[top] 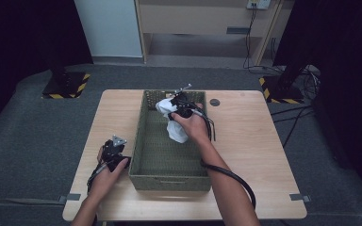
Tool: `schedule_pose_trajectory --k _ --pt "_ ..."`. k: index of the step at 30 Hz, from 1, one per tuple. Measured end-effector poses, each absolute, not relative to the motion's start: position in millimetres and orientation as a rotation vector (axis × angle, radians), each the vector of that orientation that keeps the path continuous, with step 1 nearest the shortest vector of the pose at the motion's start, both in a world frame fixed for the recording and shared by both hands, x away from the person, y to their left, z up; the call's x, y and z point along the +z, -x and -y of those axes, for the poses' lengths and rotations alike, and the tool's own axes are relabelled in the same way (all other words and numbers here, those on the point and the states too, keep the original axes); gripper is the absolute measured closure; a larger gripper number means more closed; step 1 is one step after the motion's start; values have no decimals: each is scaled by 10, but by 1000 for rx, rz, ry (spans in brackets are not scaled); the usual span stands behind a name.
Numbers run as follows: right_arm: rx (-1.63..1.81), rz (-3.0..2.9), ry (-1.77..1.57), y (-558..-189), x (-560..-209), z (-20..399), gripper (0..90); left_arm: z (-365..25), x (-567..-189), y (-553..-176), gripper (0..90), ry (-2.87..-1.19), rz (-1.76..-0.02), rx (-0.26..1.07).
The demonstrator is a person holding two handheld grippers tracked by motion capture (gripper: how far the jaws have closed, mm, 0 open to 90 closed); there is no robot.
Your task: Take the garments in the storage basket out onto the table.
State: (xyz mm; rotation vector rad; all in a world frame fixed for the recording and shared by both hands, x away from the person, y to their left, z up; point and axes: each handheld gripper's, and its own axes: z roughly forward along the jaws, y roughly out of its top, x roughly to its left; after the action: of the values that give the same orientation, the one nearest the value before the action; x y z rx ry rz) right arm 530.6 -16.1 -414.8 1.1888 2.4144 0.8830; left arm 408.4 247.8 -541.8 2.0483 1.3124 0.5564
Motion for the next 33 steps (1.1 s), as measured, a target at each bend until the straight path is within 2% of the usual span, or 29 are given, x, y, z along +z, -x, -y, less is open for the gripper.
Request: schedule_pose_trajectory --k 33 --pt "937 -2385 -1116 -5216 -3698 170 533 -2479 -5417 -4084 0 -2051 -1312 555"
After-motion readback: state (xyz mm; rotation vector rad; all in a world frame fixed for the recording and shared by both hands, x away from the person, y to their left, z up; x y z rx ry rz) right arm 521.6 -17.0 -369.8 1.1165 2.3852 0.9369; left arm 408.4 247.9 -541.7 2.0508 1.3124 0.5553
